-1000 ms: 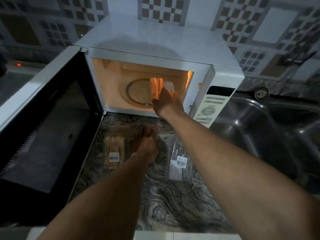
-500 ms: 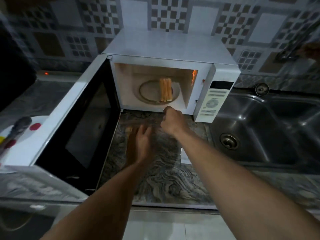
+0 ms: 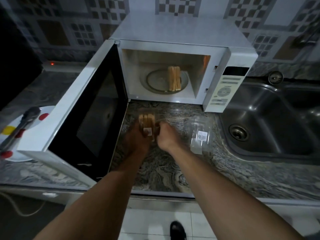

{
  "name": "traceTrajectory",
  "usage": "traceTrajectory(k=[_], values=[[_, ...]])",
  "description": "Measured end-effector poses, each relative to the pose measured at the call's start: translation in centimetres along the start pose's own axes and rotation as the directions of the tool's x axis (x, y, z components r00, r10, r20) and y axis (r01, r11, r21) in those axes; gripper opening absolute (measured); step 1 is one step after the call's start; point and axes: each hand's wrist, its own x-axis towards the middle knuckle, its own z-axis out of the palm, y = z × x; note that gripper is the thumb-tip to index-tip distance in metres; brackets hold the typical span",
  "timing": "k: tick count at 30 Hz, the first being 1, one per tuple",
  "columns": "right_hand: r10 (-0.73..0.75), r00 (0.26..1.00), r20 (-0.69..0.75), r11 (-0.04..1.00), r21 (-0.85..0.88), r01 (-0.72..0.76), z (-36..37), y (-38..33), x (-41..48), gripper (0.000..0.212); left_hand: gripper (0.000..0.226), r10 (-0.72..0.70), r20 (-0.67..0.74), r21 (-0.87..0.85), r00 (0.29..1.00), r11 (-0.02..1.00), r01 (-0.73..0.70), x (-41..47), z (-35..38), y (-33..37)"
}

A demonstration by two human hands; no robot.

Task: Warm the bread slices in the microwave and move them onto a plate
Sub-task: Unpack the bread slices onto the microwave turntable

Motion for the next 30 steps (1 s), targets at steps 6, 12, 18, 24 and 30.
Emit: traceTrajectory(k=[6,12,18,24,30], values=[[0.019,0.999,-0.038,0.998,-0.065,-0.021,0.2,1.8,-0.2,0.030,0.046,0.019,0.101,-0.138,0.995,0.990,-0.005,0.4,0.7,-0.4],[-0.033,0.994,-0.106,0.983,-0.184,0.013,0.9,2.8,-1.0,0.068,0.043,0.012,0.128,-0.173,0.992,0.985,0.011,1.0,1.2,-0.8],[-0.246,0.969,-0.020,0.884,-0.415,0.216,1.1,3.4,-1.8,0.037,0.038,0.073,0.172,-0.156,0.982,0.987,-0.046,1.1,1.1,-1.1],[-0.285,0.956,0.062,0.858,-0.428,0.284,1.0,3.0,-1.7,0.021,0.027,-0.089,0.165,-0.254,0.982,0.959,0.130,1.0,1.3,-1.7],[-0.086,0.993,0.086,0.950,-0.292,0.108,0.1,2.0,-0.5,0.024,0.035,-0.084,0.178,-0.396,0.980,0.906,0.150,1.0,2.1,-3.8]])
